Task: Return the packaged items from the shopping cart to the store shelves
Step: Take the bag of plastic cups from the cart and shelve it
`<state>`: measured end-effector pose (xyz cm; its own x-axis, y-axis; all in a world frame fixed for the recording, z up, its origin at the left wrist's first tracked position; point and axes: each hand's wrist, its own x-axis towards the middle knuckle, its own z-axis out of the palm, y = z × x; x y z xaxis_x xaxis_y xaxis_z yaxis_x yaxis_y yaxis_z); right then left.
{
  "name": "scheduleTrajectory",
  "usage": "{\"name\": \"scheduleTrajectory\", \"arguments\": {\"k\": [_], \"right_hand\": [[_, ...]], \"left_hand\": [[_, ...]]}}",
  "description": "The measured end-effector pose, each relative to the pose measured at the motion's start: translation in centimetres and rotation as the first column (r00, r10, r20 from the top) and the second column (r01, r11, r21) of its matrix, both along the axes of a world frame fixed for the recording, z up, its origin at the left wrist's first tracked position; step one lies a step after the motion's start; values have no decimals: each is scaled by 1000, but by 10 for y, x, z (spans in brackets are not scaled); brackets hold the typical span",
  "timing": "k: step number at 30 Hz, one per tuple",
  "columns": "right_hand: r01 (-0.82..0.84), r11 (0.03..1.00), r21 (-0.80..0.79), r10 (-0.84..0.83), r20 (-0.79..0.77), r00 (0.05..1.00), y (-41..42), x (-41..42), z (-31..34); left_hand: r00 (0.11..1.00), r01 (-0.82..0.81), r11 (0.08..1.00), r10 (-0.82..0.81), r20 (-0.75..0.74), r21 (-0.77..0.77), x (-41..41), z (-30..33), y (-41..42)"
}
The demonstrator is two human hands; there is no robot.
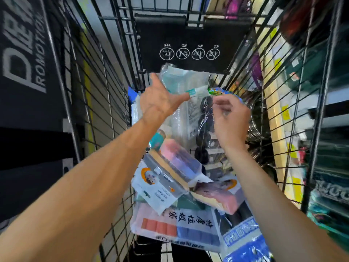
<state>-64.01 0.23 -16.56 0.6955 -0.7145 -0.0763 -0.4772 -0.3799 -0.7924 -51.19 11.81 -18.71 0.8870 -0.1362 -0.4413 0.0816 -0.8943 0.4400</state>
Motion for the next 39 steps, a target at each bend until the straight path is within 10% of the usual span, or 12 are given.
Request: {"name": "scheduleTrajectory", "arguments": {"k": [7,18,22,27,33,36,39], "right_hand": [[-90,918,386,129,-75,989,45,10,42],[-143,986,-82,131,-140,981,117,-19,139],[-42,964,263,49,-21,999,131,-64,155],[89,725,683,-266,158,951,133,-131,179],[149,555,818,-531,211,821,130,-192,201],[166,627,761,-500,229,835,124,-227,215],[201,701,685,-444,199,874,108,-246,222]], "left_hand": [[995,-53,990,64,80,-128,4,87,49],[998,-51,951,62,26,-306,-61,216,99],[995,76,952,-92,-41,-296,-90,242,113],[885,-12,775,-286,-367,-631,-125,280,115],[884,453,792,-460,87,-409,-161,294,89],[679,734,645,-689,255,-212,-174,312,75],[288,949,314,-890,352,17,-176,339,56]]}}
